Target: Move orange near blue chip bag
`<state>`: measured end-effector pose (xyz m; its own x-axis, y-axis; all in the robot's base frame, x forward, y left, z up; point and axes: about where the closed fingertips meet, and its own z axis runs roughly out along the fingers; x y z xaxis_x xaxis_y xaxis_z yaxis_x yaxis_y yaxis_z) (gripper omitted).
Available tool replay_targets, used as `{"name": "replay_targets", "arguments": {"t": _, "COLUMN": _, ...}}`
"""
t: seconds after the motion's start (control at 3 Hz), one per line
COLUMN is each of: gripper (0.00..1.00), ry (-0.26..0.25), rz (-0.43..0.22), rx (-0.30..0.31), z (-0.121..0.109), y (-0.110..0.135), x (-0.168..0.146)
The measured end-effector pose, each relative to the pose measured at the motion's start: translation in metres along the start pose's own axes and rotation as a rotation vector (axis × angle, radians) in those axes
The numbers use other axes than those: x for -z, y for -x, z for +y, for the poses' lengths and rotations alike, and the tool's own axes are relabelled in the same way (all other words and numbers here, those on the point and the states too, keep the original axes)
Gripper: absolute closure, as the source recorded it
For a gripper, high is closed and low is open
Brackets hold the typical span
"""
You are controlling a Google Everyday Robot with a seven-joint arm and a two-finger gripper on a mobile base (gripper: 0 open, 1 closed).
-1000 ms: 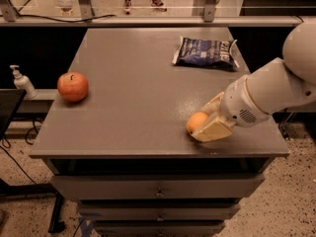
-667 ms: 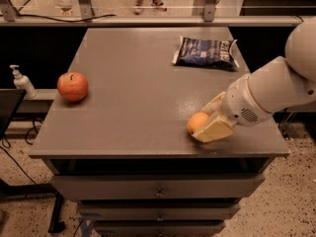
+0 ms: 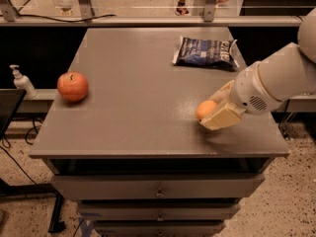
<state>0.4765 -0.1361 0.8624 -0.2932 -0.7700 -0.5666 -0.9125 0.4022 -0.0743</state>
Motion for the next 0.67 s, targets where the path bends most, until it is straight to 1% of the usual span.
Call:
{"name": "replay_targets", "arguments": {"t": 0.33, "gripper": 1.00, "ry": -0.050, "rz": 0.012, "rx": 0.022, "z": -0.013, "y": -0.001, "x": 0.002}}
{"name": "replay_targets", "arguments": {"t": 0.67, "gripper": 1.00, "ry": -0.115, "rz": 0.014, "rx": 0.047, "z": -0.054, "y": 0.004, "x": 0.004}}
